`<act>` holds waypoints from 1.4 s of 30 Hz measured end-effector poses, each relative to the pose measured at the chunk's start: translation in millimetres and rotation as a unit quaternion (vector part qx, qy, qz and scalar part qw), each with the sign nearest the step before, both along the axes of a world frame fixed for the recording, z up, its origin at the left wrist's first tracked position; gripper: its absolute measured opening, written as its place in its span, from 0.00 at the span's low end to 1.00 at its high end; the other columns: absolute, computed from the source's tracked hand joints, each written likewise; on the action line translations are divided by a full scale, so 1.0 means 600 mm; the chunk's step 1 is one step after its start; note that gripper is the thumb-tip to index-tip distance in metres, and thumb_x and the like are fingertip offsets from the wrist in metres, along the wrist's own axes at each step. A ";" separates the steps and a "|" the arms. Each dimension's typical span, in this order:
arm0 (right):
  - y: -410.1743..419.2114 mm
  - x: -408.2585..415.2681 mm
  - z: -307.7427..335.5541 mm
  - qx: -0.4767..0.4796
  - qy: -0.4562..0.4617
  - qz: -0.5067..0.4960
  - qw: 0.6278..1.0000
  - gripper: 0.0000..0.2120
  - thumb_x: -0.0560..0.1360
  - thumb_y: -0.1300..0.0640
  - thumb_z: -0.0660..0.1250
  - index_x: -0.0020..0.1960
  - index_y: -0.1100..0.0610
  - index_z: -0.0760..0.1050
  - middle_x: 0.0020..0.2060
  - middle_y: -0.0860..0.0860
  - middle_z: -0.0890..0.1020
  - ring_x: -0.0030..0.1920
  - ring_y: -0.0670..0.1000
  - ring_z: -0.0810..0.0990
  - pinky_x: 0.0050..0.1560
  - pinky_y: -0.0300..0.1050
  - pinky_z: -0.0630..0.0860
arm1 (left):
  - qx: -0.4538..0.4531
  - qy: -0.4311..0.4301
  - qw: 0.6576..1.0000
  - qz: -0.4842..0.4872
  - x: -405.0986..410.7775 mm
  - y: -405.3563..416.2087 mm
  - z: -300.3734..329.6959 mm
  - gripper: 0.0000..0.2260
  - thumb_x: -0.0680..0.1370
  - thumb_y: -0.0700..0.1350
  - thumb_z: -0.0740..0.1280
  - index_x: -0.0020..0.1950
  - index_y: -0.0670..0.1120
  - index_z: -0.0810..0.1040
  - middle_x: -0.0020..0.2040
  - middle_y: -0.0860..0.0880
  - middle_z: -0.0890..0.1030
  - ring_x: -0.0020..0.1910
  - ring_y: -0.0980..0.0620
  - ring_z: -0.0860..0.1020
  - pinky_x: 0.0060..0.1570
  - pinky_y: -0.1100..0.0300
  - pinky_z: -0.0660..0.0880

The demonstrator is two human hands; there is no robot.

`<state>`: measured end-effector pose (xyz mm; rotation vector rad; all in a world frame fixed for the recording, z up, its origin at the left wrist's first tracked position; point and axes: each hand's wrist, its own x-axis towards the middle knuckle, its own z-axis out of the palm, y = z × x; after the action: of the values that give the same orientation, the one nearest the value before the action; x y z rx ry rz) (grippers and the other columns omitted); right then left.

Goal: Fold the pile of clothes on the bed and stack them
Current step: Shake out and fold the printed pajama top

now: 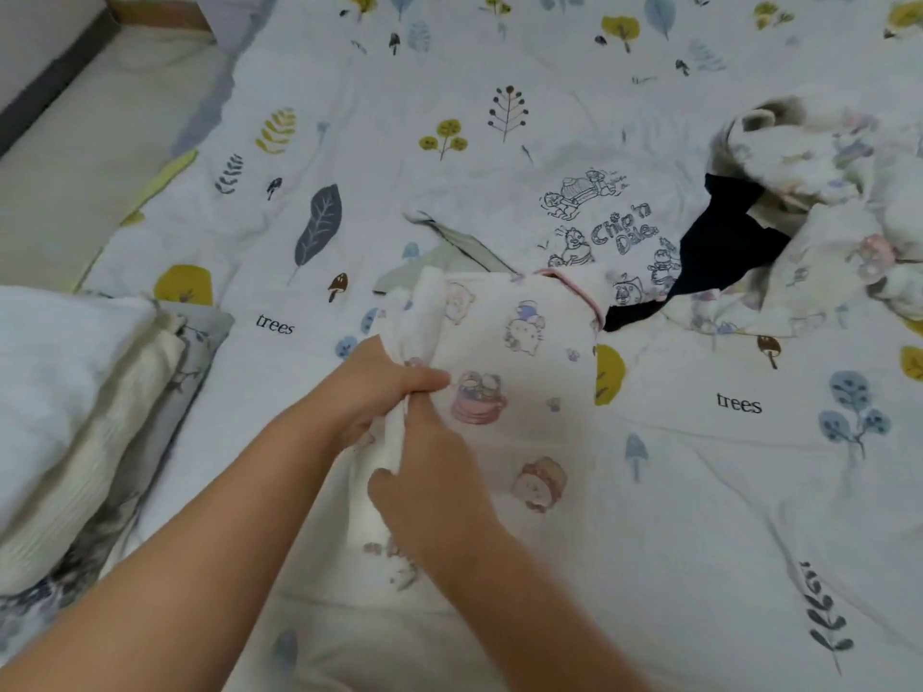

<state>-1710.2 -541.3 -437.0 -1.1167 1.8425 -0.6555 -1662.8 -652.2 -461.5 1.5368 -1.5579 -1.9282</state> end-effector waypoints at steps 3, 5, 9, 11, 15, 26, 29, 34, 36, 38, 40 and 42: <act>-0.015 0.028 -0.018 0.011 -0.059 0.015 0.998 0.22 0.72 0.62 0.61 0.66 0.57 0.64 0.50 0.52 0.77 0.50 0.53 0.76 0.54 0.46 0.73 | 0.030 -0.011 0.999 0.026 0.042 -0.021 -0.036 0.19 0.66 0.36 0.75 0.56 0.39 0.78 0.50 0.39 0.82 0.52 0.40 0.80 0.53 0.48 0.77; -0.017 0.031 -0.023 0.011 -0.056 0.044 0.997 0.11 0.75 0.60 0.60 0.57 0.55 0.70 0.44 0.50 0.74 0.47 0.51 0.73 0.51 0.42 0.69 | -0.012 -0.076 0.997 0.025 0.062 -0.025 -0.062 0.18 0.68 0.36 0.74 0.57 0.38 0.77 0.52 0.40 0.82 0.50 0.41 0.80 0.50 0.52 0.77; -0.003 -0.008 -0.049 -0.086 0.060 -0.098 0.990 0.23 0.72 0.58 0.57 0.66 0.56 0.72 0.61 0.52 0.74 0.63 0.52 0.70 0.66 0.42 0.63 | -0.276 -0.351 0.894 0.032 0.064 -0.016 -0.081 0.29 0.71 0.43 0.69 0.69 0.39 0.63 0.60 0.38 0.74 0.58 0.39 0.72 0.52 0.50 0.69; 0.004 -0.044 -0.065 -0.101 0.186 -0.179 0.961 0.27 0.69 0.58 0.56 0.68 0.59 0.70 0.67 0.57 0.70 0.69 0.57 0.65 0.69 0.48 0.59 | -0.414 -0.344 0.842 0.027 0.049 0.003 -0.079 0.29 0.73 0.46 0.63 0.72 0.39 0.61 0.65 0.36 0.70 0.62 0.37 0.70 0.57 0.46 0.68; -0.002 -0.084 -0.111 0.045 0.326 -0.067 0.942 0.29 0.80 0.45 0.48 0.77 0.51 0.44 0.77 0.53 0.42 0.76 0.55 0.37 0.72 0.59 0.41 | -0.541 -0.319 0.759 -0.170 0.021 0.042 -0.137 0.28 0.76 0.58 0.53 0.73 0.48 0.62 0.72 0.40 0.65 0.71 0.38 0.61 0.68 0.38 0.55; -0.006 -0.098 -0.234 0.065 0.368 -0.013 0.928 0.37 0.69 0.34 0.30 0.76 0.45 0.40 0.70 0.44 0.32 0.71 0.47 0.30 0.68 0.54 0.28 | -0.470 -0.324 0.787 -0.233 0.013 0.034 -0.230 0.28 0.76 0.63 0.49 0.75 0.56 0.55 0.77 0.50 0.54 0.75 0.44 0.46 0.69 0.39 0.39; -0.012 -0.101 -0.230 0.087 0.353 -0.002 0.932 0.38 0.68 0.34 0.29 0.76 0.45 0.41 0.70 0.44 0.32 0.74 0.50 0.32 0.68 0.55 0.29 | -0.447 -0.341 0.787 -0.254 0.006 0.029 -0.223 0.30 0.73 0.65 0.41 0.75 0.58 0.44 0.77 0.53 0.43 0.75 0.47 0.38 0.69 0.41 0.32; 0.020 -0.065 -0.184 0.001 0.413 -0.061 0.909 0.33 0.71 0.38 0.51 0.71 0.54 0.64 0.72 0.60 0.64 0.72 0.60 0.56 0.69 0.63 0.53 | -0.462 -0.297 0.806 -0.220 0.021 0.024 -0.181 0.32 0.74 0.63 0.43 0.76 0.52 0.55 0.78 0.46 0.51 0.76 0.44 0.44 0.70 0.40 0.39; 0.058 -0.036 -0.185 0.005 0.407 -0.032 0.913 0.32 0.72 0.38 0.52 0.71 0.53 0.65 0.71 0.60 0.65 0.72 0.62 0.57 0.66 0.64 0.52 | -0.475 -0.309 0.800 -0.198 0.035 0.030 -0.178 0.29 0.77 0.62 0.46 0.74 0.49 0.59 0.76 0.42 0.57 0.75 0.39 0.51 0.69 0.37 0.45; 0.087 -0.017 -0.199 0.032 0.397 0.007 0.917 0.30 0.77 0.37 0.45 0.71 0.52 0.63 0.74 0.58 0.60 0.74 0.61 0.52 0.66 0.64 0.51 | -0.422 -0.341 0.805 -0.240 0.049 0.036 -0.183 0.36 0.74 0.69 0.33 0.77 0.52 0.47 0.77 0.45 0.46 0.75 0.40 0.45 0.69 0.33 0.48; 0.093 -0.014 -0.212 0.066 0.387 0.032 0.919 0.30 0.78 0.37 0.40 0.72 0.52 0.62 0.74 0.57 0.59 0.76 0.60 0.47 0.67 0.65 0.51 | -0.354 -0.341 0.826 -0.276 0.056 0.037 -0.189 0.40 0.62 0.73 0.22 0.70 0.56 0.29 0.71 0.52 0.28 0.73 0.45 0.32 0.71 0.36 0.43; 0.082 -0.024 -0.206 0.049 0.368 0.012 0.928 0.27 0.76 0.39 0.48 0.69 0.52 0.64 0.72 0.58 0.65 0.74 0.60 0.52 0.64 0.67 0.60 | -0.323 -0.312 0.863 -0.233 0.054 0.026 -0.179 0.43 0.63 0.75 0.29 0.72 0.54 0.30 0.73 0.51 0.30 0.75 0.46 0.34 0.71 0.41 0.42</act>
<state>-1724.7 -492.0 -560.3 -1.4354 2.4434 -0.1088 -1630.5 -636.3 -568.7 1.6134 -2.6899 -0.8400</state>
